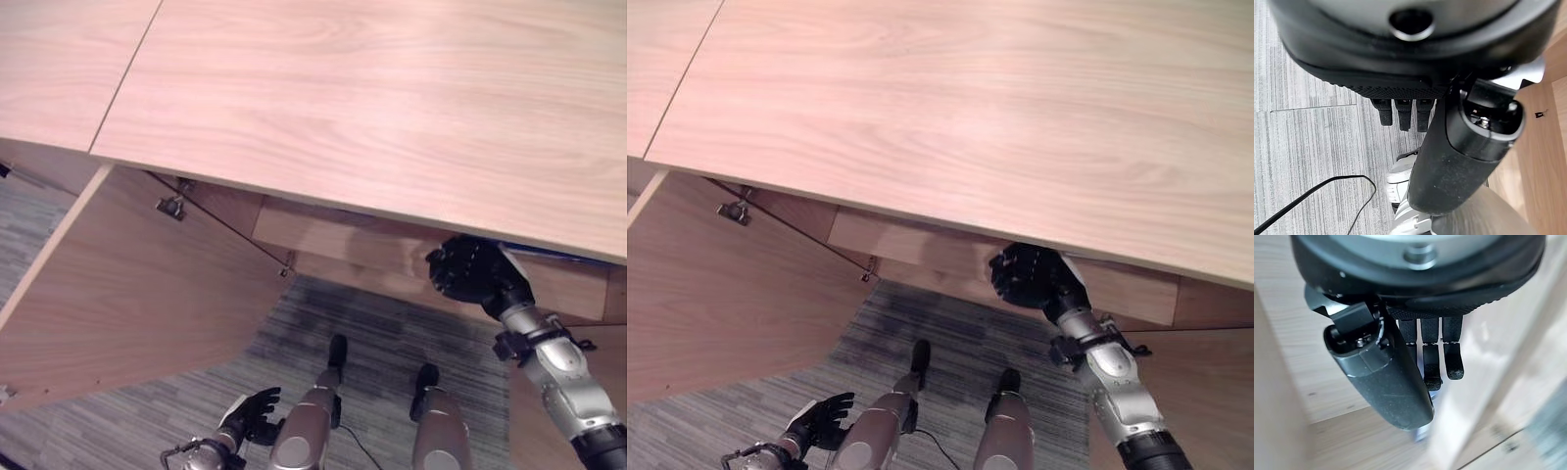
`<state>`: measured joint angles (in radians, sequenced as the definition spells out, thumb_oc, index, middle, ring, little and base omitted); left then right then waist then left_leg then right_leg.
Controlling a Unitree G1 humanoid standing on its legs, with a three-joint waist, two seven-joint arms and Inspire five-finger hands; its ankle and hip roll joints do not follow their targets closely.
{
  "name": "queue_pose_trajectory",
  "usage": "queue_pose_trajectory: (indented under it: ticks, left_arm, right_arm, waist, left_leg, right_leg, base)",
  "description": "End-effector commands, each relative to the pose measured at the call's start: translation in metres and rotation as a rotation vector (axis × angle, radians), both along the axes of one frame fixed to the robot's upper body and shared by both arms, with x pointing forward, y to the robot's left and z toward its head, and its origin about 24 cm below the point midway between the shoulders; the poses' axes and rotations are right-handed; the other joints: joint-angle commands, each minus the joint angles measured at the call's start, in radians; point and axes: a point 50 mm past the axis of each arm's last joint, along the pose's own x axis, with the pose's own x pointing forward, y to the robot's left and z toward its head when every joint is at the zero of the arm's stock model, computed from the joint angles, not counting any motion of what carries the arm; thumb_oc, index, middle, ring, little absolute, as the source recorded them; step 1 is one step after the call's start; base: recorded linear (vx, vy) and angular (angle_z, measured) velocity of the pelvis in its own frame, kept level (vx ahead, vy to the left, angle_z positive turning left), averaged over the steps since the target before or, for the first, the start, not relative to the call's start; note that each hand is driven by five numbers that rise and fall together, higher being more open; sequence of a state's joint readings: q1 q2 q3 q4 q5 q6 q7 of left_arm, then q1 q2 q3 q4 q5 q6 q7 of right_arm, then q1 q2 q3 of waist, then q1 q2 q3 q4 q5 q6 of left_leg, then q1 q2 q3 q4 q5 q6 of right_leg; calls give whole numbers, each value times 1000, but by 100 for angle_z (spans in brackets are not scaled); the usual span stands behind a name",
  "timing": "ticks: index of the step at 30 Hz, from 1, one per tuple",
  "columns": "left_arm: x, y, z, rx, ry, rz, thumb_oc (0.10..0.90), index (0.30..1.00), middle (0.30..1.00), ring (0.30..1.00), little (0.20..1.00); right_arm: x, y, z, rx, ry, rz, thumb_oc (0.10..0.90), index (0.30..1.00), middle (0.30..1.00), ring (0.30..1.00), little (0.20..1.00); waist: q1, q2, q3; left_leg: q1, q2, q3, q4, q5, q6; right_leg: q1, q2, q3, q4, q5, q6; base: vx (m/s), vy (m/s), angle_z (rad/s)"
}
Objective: Put the empty folder in the office cabinet
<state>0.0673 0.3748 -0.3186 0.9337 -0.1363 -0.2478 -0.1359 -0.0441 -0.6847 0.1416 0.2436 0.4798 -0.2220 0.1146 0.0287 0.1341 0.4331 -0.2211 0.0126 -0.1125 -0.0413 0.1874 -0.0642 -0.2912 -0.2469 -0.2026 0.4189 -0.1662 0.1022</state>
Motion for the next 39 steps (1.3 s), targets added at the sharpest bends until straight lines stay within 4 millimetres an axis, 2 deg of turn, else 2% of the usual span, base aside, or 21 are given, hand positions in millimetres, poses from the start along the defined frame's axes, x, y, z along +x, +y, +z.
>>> queue_pose_trajectory:
  ticks: [1, 6, 15, 17, 25, 39]
  left_arm:
    - [-14, -10, -3, -49, -4, -22, 800, 900, 900, 900, 900]
    - [-8, -9, -1, -37, -18, -37, 800, 900, 900, 900, 900]
    - [1, -9, 2, -32, -40, -42, 800, 900, 900, 900, 900]
    - [4, -10, 4, -26, -53, -54, 800, 900, 900, 900, 900]
    - [8, -16, 4, -23, -61, -90, 800, 900, 900, 900, 900]
    - [23, -10, 11, -14, -118, -22, 800, 900, 900, 900, 900]
  right_arm:
    - [17, -12, 30, -104, -161, -110, 400, 300, 300, 300, 300]
    - [32, -43, 30, -154, -139, -310, 400, 300, 300, 300, 300]
    - [53, -60, 38, -207, -119, -450, 400, 300, 300, 300, 300]
    - [61, -64, 46, -215, -129, -481, 400, 300, 300, 300, 300]
    - [74, -57, 66, -219, -197, -476, 400, 300, 300, 300, 300]
    - [77, -57, 49, -225, -115, -516, 400, 300, 300, 300, 300]
  waist:
    - [9, 0, -69]
    - [21, 9, -62]
    - [41, 28, -51]
    - [50, 34, -46]
    - [61, 36, -41]
    - [78, 30, -25]
  left_leg:
    - [39, 108, -3, 3, -115, -93]
    - [29, 105, -2, 10, -115, -94]
    - [10, 101, -9, 8, -105, -98]
    - [6, 101, -13, 8, -104, -98]
    - [-3, 103, -23, 8, -98, -98]
    - [-10, 101, -43, -1, -95, -95]
  right_leg:
    - [-2, -60, 20, -91, 112, 119]
    - [-18, -63, 31, -85, 108, 120]
    - [-28, -66, 25, -72, 100, 115]
    - [-37, -67, 24, -62, 97, 115]
    - [-48, -64, 19, -47, 91, 111]
    - [-74, -68, 5, -13, 83, 109]
  base:
    - [-9, 0, -9]
    - [-17, -15, -16]
    - [-12, -10, 2]
    - [-23, -17, 5]
    - [-12, -21, 5]
    - [-5, -11, 4]
